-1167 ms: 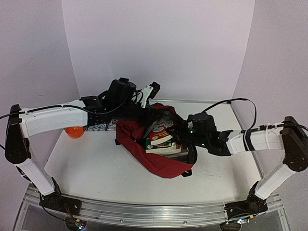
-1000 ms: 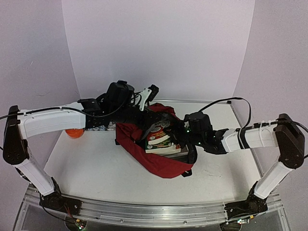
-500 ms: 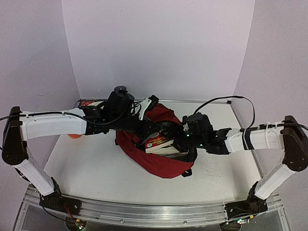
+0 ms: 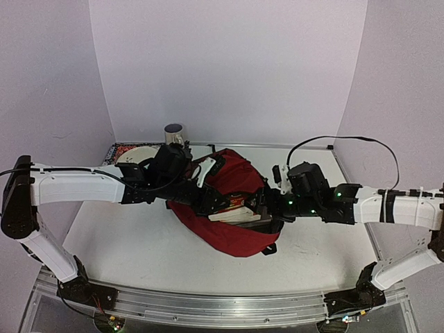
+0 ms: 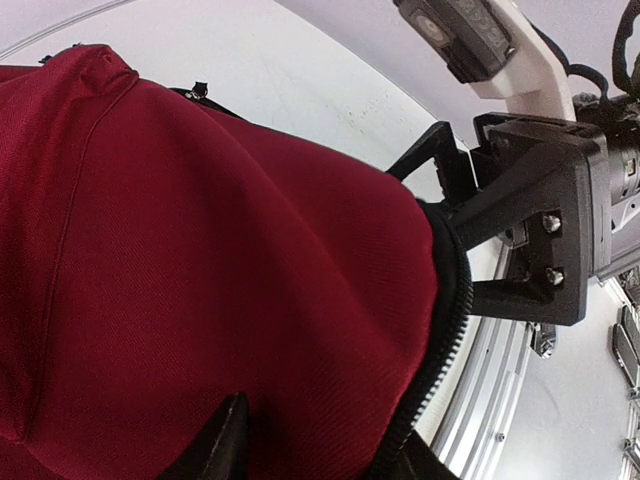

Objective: Pack the student bag
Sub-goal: Place the largest pocket of the bag in the student bag, then move the student bag to the center of the board.

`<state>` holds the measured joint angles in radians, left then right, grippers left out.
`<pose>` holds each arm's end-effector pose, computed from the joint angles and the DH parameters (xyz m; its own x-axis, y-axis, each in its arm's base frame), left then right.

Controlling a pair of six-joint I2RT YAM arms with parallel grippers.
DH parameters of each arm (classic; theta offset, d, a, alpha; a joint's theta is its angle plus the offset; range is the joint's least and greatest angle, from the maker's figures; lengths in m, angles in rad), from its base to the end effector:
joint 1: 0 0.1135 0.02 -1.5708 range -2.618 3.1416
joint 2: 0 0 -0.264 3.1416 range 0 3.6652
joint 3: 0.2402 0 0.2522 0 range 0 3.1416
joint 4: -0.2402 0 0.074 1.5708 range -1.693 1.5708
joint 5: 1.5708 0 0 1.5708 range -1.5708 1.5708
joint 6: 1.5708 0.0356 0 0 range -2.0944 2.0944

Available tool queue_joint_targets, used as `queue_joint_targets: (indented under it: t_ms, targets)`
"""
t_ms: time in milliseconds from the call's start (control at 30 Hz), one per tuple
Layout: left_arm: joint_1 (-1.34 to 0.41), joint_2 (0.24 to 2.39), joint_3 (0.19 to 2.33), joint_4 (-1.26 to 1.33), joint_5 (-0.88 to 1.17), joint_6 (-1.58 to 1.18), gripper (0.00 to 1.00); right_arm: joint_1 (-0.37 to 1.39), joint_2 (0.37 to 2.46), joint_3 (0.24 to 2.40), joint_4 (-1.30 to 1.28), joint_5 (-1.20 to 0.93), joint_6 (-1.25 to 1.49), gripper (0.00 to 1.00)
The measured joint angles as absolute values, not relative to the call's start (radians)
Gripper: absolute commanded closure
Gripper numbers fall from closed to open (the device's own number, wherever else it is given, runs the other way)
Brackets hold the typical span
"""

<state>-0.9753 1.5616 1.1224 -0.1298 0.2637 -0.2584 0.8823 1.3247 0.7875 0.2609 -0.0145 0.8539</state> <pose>0.1921 -0.3000 0.2692 -0.5279 0.3393 -0.7786 0.8146 0.4618 -0.3510 0.1917 0.2337 0.2658 -0.7026 0.3324 -0.6291 -0.3825 0.5692 0.7279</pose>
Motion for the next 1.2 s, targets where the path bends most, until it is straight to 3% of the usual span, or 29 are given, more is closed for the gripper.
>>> queue_joint_targets:
  t_ms: [200,367,767,1200]
  targets:
    - [-0.976,1.52,1.083,-0.138,0.263,-0.267,0.31,0.882,1.262,0.761,0.198,-0.041,0.705,0.02]
    - [-0.976,1.451,1.065,-0.149,0.25,-0.284,0.21,0.883,1.281,0.753,0.195,-0.122,0.587,0.02]
    - [-0.957,1.47,1.064,-0.211,0.124,-0.349,0.18,0.97,1.507,0.784,0.216,-0.217,0.474,0.02]
    - [-0.802,1.472,1.053,-0.299,-0.044,-0.387,0.17,1.199,1.859,1.246,0.22,-0.287,0.448,0.04]
